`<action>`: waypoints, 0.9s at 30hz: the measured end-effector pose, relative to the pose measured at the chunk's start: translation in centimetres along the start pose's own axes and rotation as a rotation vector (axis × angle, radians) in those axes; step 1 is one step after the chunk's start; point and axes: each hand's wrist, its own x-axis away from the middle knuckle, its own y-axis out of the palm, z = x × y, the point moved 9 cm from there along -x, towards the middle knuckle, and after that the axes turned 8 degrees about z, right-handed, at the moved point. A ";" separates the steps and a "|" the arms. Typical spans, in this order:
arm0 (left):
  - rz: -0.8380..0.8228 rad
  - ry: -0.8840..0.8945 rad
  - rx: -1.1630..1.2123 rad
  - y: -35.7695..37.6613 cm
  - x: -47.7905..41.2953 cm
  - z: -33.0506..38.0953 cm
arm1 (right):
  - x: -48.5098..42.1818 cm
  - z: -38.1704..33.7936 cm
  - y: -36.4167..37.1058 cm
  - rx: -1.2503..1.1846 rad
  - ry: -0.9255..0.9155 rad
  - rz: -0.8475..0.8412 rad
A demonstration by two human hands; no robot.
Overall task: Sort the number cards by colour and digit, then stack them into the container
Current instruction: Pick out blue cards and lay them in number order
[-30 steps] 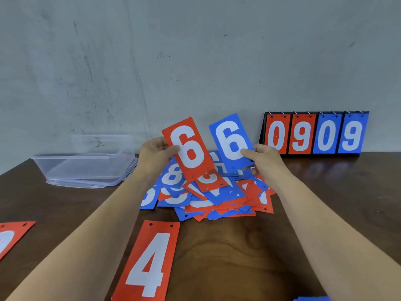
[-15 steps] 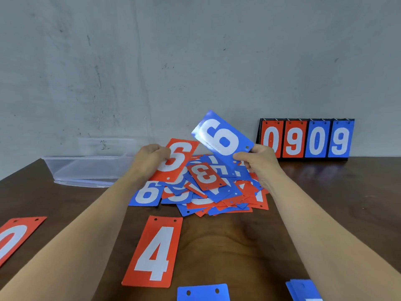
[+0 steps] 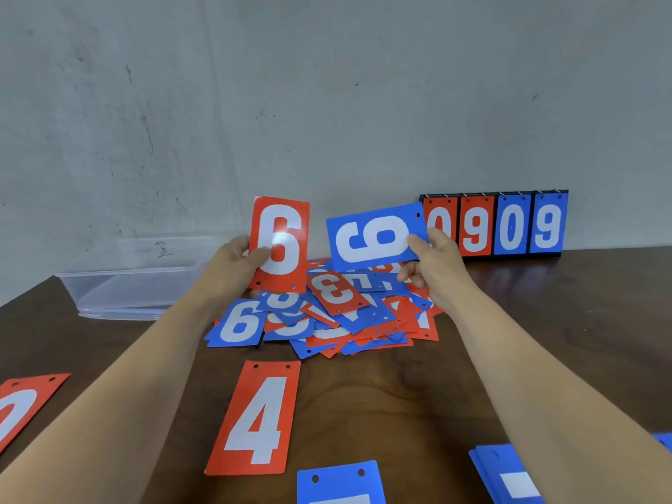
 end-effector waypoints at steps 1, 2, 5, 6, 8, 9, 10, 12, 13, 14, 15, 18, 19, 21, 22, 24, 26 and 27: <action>-0.013 0.025 -0.036 0.3 0.1 0.1 | 0.1 0.0 -0.1 -0.003 -0.005 -0.008; -0.025 0.044 -0.059 0.7 0.0 0.2 | 0.2 0.0 -0.4 -0.003 -0.010 -0.012; -0.049 0.055 -0.065 2.2 0.0 0.2 | 0.9 0.0 -1.9 0.004 -0.003 0.038; -0.063 0.045 -0.037 2.9 0.0 0.2 | 1.3 -0.1 -2.8 0.001 0.007 0.080; -0.084 0.020 -0.010 4.7 0.2 0.3 | 2.3 -0.4 -4.7 -0.017 0.011 0.159; -0.095 0.016 -0.008 5.6 0.5 0.5 | 2.8 -0.5 -5.7 -0.021 0.009 0.197; -0.109 0.014 0.004 6.6 0.6 0.7 | 3.4 -0.5 -6.9 -0.021 0.010 0.233; -0.137 -0.001 0.068 8.7 1.0 1.2 | 4.6 -0.5 -9.3 -0.023 0.015 0.296; -0.150 -0.006 0.116 9.8 1.3 1.5 | 5.2 -0.6 -10.5 -0.015 0.008 0.320; -0.165 -0.011 0.172 10.9 1.7 1.8 | 5.6 -0.7 -11.8 0.001 -0.002 0.342; -0.180 -0.020 0.232 12.0 2.3 2.2 | 6.1 -0.9 -13.0 0.002 -0.004 0.365; -0.225 -0.058 0.404 15.3 4.0 3.1 | 7.1 -1.1 -17.1 -0.046 0.040 0.409; -0.246 -0.059 0.430 16.3 4.6 3.5 | 7.3 -1.2 -18.5 -0.040 0.059 0.419; -0.279 -0.027 0.414 18.1 5.6 4.1 | 7.7 -1.6 -21.1 0.004 0.063 0.429; -0.285 -0.007 0.382 18.8 6.1 4.4 | 7.9 -1.8 -22.1 0.026 0.056 0.411; -0.297 0.026 0.332 20.3 7.2 5.0 | 8.3 -1.8 -23.9 0.105 0.056 0.339; -0.292 0.035 0.329 21.7 8.2 5.8 | 9.0 -1.3 -25.3 0.221 0.086 0.236; -0.282 0.025 0.339 22.5 8.6 6.0 | 9.4 -0.9 -26.2 0.264 0.103 0.193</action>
